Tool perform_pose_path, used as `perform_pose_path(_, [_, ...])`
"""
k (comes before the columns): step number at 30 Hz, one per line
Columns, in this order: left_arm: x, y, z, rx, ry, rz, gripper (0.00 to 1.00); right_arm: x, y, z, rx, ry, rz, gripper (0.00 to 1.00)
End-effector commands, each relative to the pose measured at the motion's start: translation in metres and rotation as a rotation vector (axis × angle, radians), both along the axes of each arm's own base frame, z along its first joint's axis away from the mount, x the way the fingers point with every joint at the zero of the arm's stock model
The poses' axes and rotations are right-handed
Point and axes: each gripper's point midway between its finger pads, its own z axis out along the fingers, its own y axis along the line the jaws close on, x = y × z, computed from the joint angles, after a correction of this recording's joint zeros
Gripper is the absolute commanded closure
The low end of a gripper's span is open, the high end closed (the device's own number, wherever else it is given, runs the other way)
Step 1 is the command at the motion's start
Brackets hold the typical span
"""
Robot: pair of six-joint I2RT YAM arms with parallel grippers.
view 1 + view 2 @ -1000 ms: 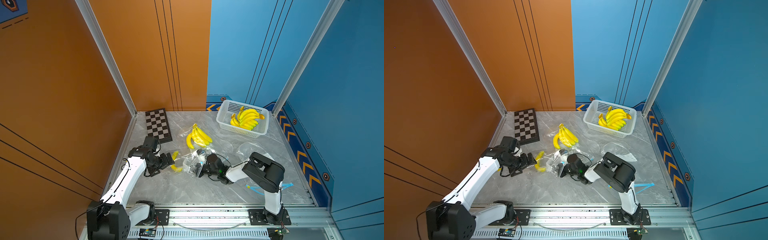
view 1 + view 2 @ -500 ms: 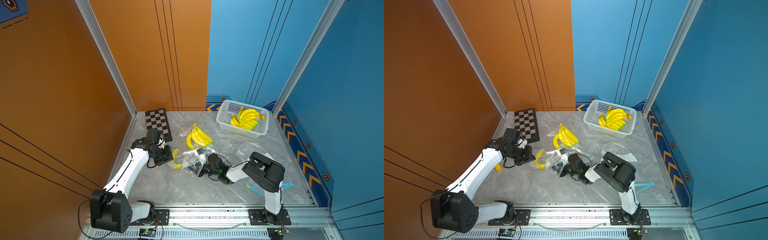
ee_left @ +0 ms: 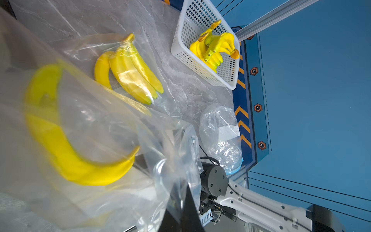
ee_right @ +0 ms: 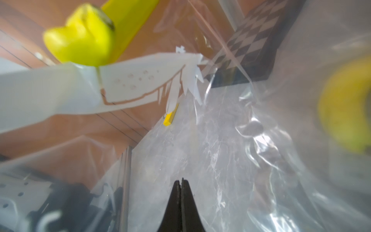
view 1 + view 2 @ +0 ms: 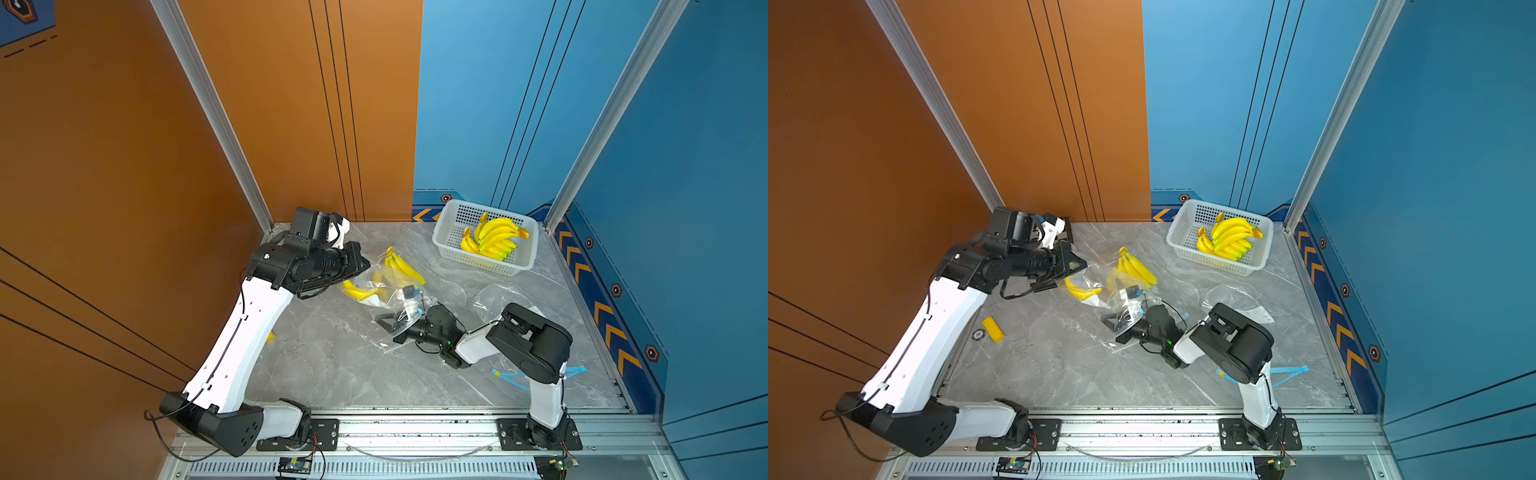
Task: Open the zip-top bag and take out the banana
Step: Adjust the zipper food storage bag at the center of the board.
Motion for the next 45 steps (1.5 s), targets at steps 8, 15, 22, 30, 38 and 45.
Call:
perform_pose_path(8, [0.003,0.003,0.026,0.066,-0.027,-0.04,1.0,0.023,-0.007,0.069,0.168,-0.125,-0.022,1.0])
perform_pose_path(15, [-0.018,-0.015,0.067,0.068,-0.065,-0.075,1.0,0.023,-0.009,0.067,0.186,-0.119,-0.019,1.0])
perform_pose_path(22, [-0.026,-0.024,0.086,0.107,-0.137,-0.104,1.0,0.021,-0.012,0.077,0.185,-0.152,-0.028,1.0])
perform_pose_path(30, [-0.028,-0.006,0.145,0.092,-0.312,-0.033,1.0,0.018,-0.016,0.089,0.206,-0.181,-0.017,1.0])
perform_pose_path(38, [-0.021,-0.01,0.081,0.023,-0.082,-0.064,1.0,0.029,-0.019,0.108,0.237,-0.213,-0.038,0.89])
perform_pose_path(45, [-0.017,-0.017,0.046,0.103,0.0,-0.125,1.0,0.04,-0.011,0.106,0.255,-0.186,-0.041,0.8])
